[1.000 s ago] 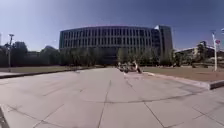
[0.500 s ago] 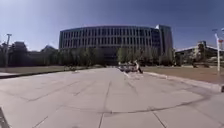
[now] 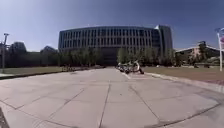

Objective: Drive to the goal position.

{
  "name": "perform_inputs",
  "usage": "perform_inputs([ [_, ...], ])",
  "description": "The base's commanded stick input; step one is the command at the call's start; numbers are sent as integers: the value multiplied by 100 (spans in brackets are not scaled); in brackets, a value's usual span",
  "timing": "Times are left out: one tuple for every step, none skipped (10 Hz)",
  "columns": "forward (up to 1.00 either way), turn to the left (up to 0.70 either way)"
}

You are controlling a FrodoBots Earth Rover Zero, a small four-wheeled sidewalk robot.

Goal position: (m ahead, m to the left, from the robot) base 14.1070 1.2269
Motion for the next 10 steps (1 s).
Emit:
perform_inputs([
  [70, 10],
  [70, 14],
  [70, 14],
  [70, 9],
  [70, 0],
  [70, 0],
  [70, 0],
  [70, 0],
  [70, 0],
  [70, 0],
])
